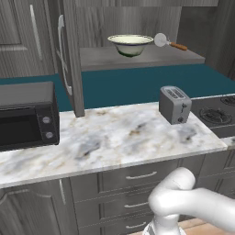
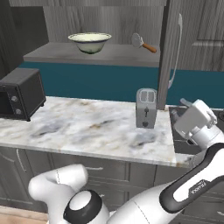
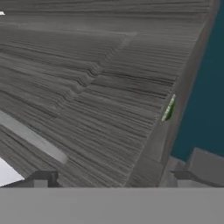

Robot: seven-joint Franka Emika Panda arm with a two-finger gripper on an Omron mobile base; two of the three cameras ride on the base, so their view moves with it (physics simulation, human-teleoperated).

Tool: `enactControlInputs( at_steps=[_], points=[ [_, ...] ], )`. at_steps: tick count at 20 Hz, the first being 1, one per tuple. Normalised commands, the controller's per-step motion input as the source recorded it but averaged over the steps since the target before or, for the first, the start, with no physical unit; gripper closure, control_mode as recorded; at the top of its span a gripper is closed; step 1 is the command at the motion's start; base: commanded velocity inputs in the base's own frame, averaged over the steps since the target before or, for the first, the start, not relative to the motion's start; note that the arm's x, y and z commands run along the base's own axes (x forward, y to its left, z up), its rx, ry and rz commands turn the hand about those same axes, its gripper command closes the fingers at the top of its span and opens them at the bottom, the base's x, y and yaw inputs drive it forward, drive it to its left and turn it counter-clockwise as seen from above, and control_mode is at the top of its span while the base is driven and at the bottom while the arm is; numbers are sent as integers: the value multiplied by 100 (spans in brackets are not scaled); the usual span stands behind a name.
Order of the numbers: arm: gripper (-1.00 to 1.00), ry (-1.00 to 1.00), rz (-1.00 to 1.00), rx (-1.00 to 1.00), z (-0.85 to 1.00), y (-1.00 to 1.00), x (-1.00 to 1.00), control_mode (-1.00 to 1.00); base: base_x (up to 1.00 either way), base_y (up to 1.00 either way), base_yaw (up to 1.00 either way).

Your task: Pick the mug and place it in the sink. Pick the bowl and place it in the open cabinet and then close the cabinet.

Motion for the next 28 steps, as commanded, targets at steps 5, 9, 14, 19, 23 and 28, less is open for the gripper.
enactControlInputs(
  at_steps=[5, 9, 14, 19, 23, 28],
  points=[
    [-100, -7, 4, -4, 0, -3, 20, -100, 0, 0, 0],
    [-100, -7, 0, -8, 0, 1, 13, -100, 0, 0, 0],
    [-100, -3, 0, -12, 0, 18, 13, -100, 0, 0, 0],
    [-100, 0, 0, -11, 0, 25, 28, -100, 0, 0, 0],
    [-100, 0, 0, -9, 0, 34, 16, -100, 0, 0, 0],
    [-100, 0, -4, -7, 0, 54, -5, -100, 0, 0, 0]
  ],
)
